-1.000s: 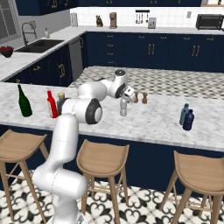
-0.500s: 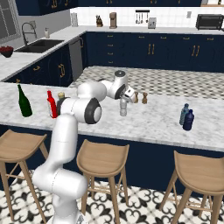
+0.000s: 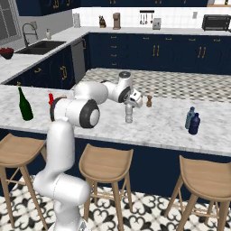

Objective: Move the plastic bottles in the middle to the plastics group, and the glass bottles in the middle to the glass group.

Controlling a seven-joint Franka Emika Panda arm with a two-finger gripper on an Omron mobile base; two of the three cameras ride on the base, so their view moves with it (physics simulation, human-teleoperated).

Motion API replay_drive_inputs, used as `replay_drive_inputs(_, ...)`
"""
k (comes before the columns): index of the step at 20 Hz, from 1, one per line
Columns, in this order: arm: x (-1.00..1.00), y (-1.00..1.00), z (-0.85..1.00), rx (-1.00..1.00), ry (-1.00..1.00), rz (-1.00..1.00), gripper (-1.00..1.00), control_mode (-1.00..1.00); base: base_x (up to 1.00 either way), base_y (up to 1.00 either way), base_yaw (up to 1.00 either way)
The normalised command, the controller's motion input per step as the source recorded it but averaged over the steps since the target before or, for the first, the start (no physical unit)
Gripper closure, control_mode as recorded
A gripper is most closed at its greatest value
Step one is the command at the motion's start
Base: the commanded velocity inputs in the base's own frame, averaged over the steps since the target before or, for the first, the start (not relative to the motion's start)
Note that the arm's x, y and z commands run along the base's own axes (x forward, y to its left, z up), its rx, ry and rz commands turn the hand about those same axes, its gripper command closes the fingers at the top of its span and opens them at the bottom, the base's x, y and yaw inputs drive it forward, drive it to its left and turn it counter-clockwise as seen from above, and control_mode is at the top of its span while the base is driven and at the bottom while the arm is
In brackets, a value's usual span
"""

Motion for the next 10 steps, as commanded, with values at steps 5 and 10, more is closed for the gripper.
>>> replay_drive_inputs(5,-0.54,-0.10,0.36,-0.04,-0.07,0.00,1.00,-1.00,0.00,0.00,0.00)
replay_drive_inputs(10,-0.39,-0.42,0.30,-0.01,-0.12,-0.03,1.00,-1.00,0.00,0.00,0.00)
